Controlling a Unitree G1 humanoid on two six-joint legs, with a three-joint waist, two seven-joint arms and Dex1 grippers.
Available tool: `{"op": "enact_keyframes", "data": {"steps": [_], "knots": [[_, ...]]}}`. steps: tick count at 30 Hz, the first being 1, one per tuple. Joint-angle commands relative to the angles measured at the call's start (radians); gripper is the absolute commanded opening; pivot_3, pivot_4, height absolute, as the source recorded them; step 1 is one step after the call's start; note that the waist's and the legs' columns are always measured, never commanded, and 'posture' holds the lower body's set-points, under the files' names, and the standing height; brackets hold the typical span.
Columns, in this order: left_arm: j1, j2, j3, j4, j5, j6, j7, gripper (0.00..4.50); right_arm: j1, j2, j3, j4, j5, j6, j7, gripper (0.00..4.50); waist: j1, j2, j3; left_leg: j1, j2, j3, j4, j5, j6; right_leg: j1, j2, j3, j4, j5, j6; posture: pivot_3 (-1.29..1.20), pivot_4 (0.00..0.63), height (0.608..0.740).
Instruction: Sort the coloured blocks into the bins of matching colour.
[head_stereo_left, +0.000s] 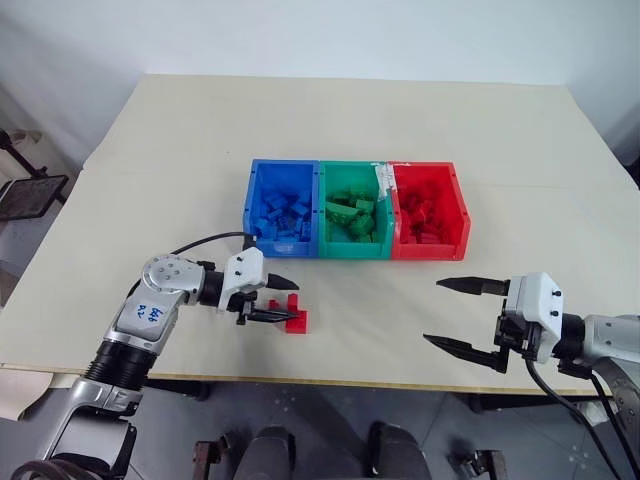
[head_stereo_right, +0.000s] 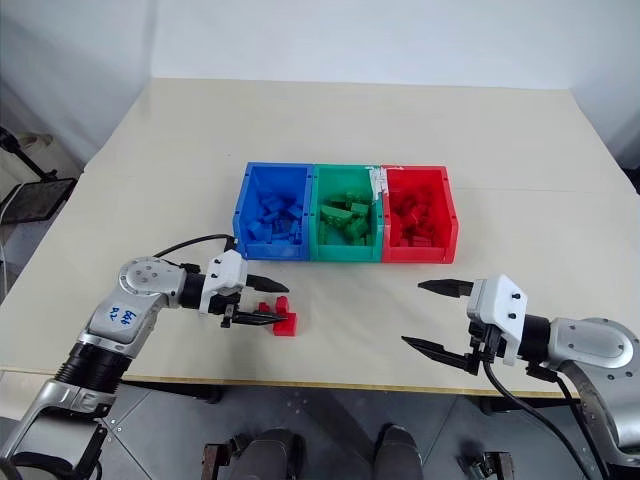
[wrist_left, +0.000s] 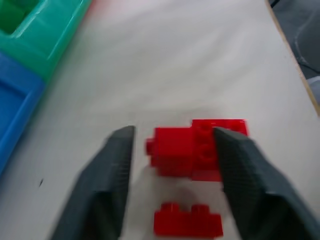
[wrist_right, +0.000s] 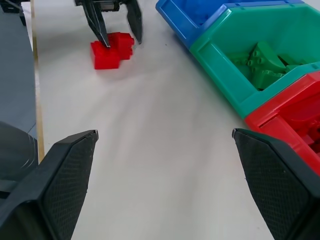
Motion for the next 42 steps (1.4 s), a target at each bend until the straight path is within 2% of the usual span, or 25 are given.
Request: {"op": "enact_keyframes", "data": {"steps": [1,2,5,11,13,15,18,21,25,29,32,36,40,41,42], "knots": [[-0.001,0.012,0.004,0.007,0.007,-0.009,-0.017,1.13,0.009,-0.004,-0.039,-0.031,0.020,-0.003,-0.005,4.50,0.000,0.000,0.000,0.000,0.000,0.000,0.000,0.000,0.000,0.000,0.000,0.000,0.000,0.000,0.000,0.00,0.150,0.740],[0.000,0.013,0.006,0.007,0.002,-0.002,-0.021,0.91,0.012,-0.004,-0.041,-0.029,0.020,-0.004,-0.005,4.50,0.000,0.000,0.000,0.000,0.000,0.000,0.000,0.000,0.000,0.000,0.000,0.000,0.000,0.000,0.000,0.00,0.150,0.740],[-0.009,0.000,0.023,0.011,-0.020,0.015,-0.010,0.91,0.019,-0.005,-0.051,-0.025,0.021,-0.004,-0.011,4.50,0.000,0.000,0.000,0.000,0.000,0.000,0.000,0.000,0.000,0.000,0.000,0.000,0.000,0.000,0.000,0.00,0.150,0.740],[-0.057,-0.088,0.074,-0.031,-0.097,0.094,0.057,0.91,0.066,0.013,-0.103,-0.027,0.023,0.000,-0.043,4.50,0.004,0.000,0.000,-0.001,0.000,0.000,0.000,0.000,0.000,0.000,0.000,0.000,0.000,0.000,0.000,0.00,0.150,0.740],[-0.085,-0.136,0.089,-0.059,-0.126,0.133,0.101,0.91,0.082,0.044,-0.141,-0.026,0.033,0.001,-0.089,4.50,0.003,0.000,0.000,-0.001,0.000,0.000,0.000,0.000,0.000,0.000,0.000,0.000,0.000,0.000,0.000,0.00,0.150,0.740],[-0.155,-0.233,0.104,-0.048,-0.133,0.142,0.196,0.91,0.104,0.119,-0.213,-0.033,0.048,-0.007,-0.186,4.50,0.006,-0.001,0.000,-0.001,0.000,-0.001,0.001,0.000,0.000,0.000,0.000,0.000,0.000,0.000,0.000,0.00,0.150,0.740],[-0.238,-0.322,0.100,0.007,-0.099,0.121,0.275,0.91,0.129,0.191,-0.269,-0.052,0.042,-0.022,-0.272,4.50,0.009,-0.001,0.000,-0.001,-0.001,-0.001,0.001,0.000,0.000,0.000,0.000,0.000,0.000,0.000,0.001,0.00,0.150,0.740],[-0.396,-0.441,0.071,0.224,-0.002,0.011,0.392,0.91,0.163,0.248,-0.307,-0.074,0.026,-0.037,-0.342,4.50,0.007,-0.001,0.000,-0.001,-0.001,-0.001,0.001,0.000,0.000,0.000,0.000,0.000,0.000,0.000,0.001,0.00,0.150,0.740],[-0.654,-0.599,0.060,0.615,0.084,-0.162,0.497,0.91,0.204,0.284,-0.320,-0.096,0.017,-0.054,-0.374,4.50,0.015,-0.002,0.000,-0.002,-0.002,0.001,0.001,0.000,0.001,0.001,0.000,0.000,-0.003,0.000,0.001,0.00,0.150,0.740],[-0.807,-0.674,0.069,0.906,0.145,-0.279,0.557,0.91,0.236,0.306,-0.313,-0.116,0.011,-0.079,-0.388,4.50,0.016,-0.002,0.000,-0.002,-0.002,0.003,-0.002,-0.001,0.002,0.000,-0.001,0.000,-0.005,0.000,0.001,0.00,0.150,0.740],[-0.866,-0.703,0.070,1.035,0.184,-0.313,0.598,0.91,0.264,0.326,-0.307,-0.137,0.004,-0.096,-0.401,4.50,0.011,-0.002,0.000,-0.001,-0.002,0.003,-0.003,-0.001,0.002,0.000,-0.001,0.000,-0.005,0.000,0.001,0.00,0.150,0.740],[-0.887,-0.707,0.102,1.085,0.184,-0.315,0.592,2.22,0.298,0.346,-0.299,-0.159,-0.001,-0.115,-0.405,4.50,0.005,-0.002,0.000,-0.001,-0.002,0.003,-0.003,-0.001,0.002,0.000,-0.001,0.000,-0.005,0.000,0.001,0.00,0.150,0.740],[-0.860,-0.677,0.120,1.046,0.175,-0.371,0.492,3.47,0.298,0.332,-0.282,-0.136,-0.005,-0.140,-0.371,4.50,0.003,-0.002,0.000,-0.002,-0.002,0.003,-0.002,-0.001,0.002,0.000,-0.001,0.000,-0.005,0.000,0.001,0.00,0.150,0.740],[-0.852,-0.665,0.128,1.034,0.169,-0.372,0.468,3.72,0.290,0.325,-0.276,-0.125,-0.006,-0.145,-0.361,4.50,0.003,-0.002,0.000,-0.001,-0.002,0.003,-0.002,-0.001,0.002,0.000,-0.001,0.000,-0.005,0.000,0.001,0.00,0.150,0.740],[-0.839,-0.645,0.137,1.012,0.160,-0.377,0.436,3.72,0.276,0.313,-0.269,-0.111,-0.006,-0.151,-0.347,4.50,0.002,-0.002,0.000,-0.001,-0.002,0.003,-0.002,-0.001,0.002,0.000,-0.001,0.000,-0.005,0.000,0.001,0.00,0.150,0.740]]}}
